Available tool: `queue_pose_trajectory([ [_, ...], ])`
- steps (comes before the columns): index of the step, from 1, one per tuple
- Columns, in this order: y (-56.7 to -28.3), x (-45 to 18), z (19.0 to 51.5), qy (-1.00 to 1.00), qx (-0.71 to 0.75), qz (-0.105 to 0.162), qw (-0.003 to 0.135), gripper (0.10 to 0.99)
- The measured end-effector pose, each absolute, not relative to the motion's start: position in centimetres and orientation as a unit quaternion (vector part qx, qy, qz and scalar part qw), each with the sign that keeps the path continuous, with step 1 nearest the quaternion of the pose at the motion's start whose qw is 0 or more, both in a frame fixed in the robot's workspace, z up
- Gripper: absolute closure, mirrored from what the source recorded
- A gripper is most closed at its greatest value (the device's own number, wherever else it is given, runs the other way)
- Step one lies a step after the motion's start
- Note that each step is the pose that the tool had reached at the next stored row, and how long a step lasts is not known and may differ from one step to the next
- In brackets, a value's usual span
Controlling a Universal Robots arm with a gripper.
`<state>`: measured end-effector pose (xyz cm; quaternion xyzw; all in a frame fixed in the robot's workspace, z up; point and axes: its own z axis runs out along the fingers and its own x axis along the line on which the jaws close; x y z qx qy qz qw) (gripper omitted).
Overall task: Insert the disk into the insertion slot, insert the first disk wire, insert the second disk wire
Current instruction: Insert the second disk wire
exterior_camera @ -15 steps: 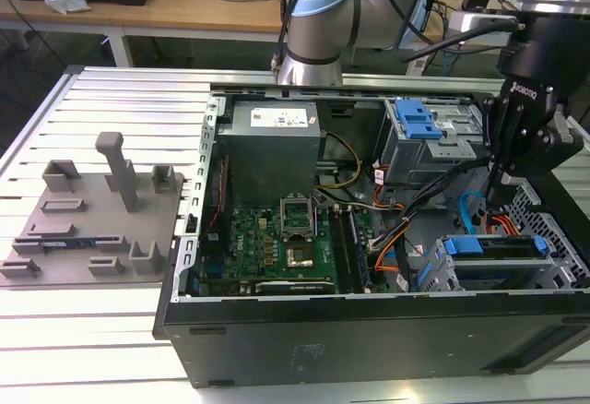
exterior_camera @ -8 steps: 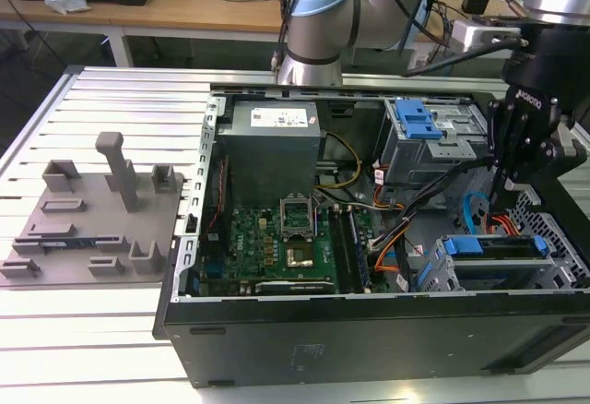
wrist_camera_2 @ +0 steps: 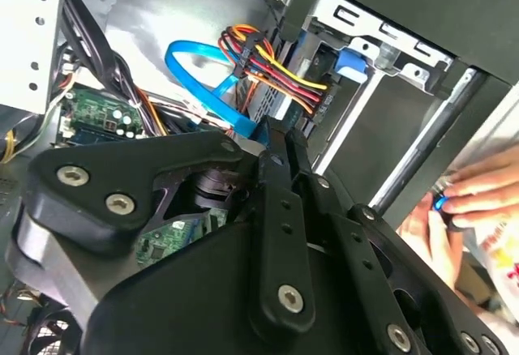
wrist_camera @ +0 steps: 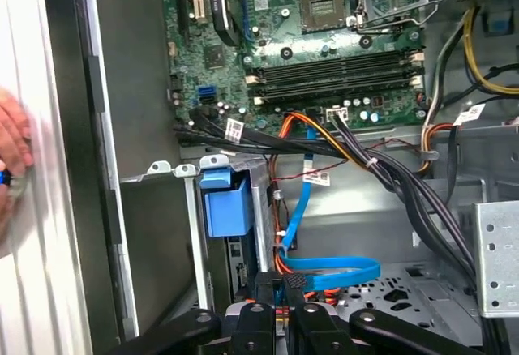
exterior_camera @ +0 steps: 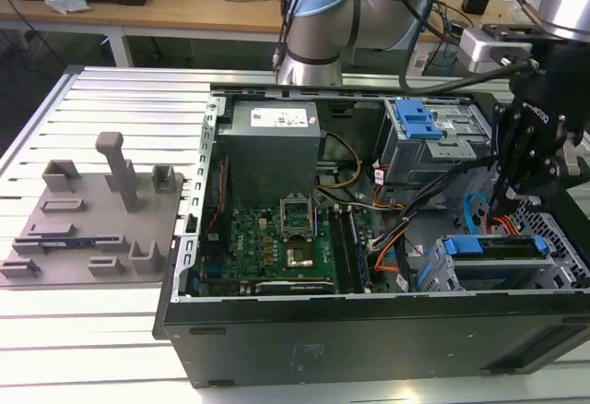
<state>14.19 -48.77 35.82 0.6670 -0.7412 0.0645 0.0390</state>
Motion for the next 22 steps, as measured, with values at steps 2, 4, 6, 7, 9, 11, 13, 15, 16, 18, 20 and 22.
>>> queue_pose_trajectory([
  [2, -49.3, 14.2, 35.8, -0.742, 0.667, 0.055, 0.03, 0.925],
  [4, -50.0, 14.2, 35.8, -0.743, 0.668, 0.041, 0.016, 0.925],
  [6, -50.3, 14.2, 35.8, -0.743, 0.669, 0.03, 0.005, 0.925],
  [7, -50.5, 14.2, 35.8, -0.743, 0.669, 0.024, 0.0, 0.925],
  [9, -50.7, 14.2, 35.8, -0.742, 0.67, 0.02, -0.004, 0.925],
  [11, -50.8, 14.3, 35.8, -0.74, 0.672, 0.019, -0.004, 0.925],
  [13, -51.0, 14.5, 35.8, -0.737, 0.676, 0.019, -0.005, 0.925],
  [15, -51.1, 14.6, 35.8, -0.736, 0.677, 0.017, -0.006, 0.925],
  [16, -51.2, 14.6, 35.8, -0.736, 0.677, 0.016, -0.007, 0.925],
  [18, -51.3, 14.6, 35.8, -0.736, 0.677, 0.016, -0.007, 0.925],
  [20, -51.3, 14.6, 35.8, -0.736, 0.677, 0.016, -0.007, 0.925],
  [22, -51.3, 14.6, 35.8, -0.736, 0.677, 0.016, -0.007, 0.925],
])
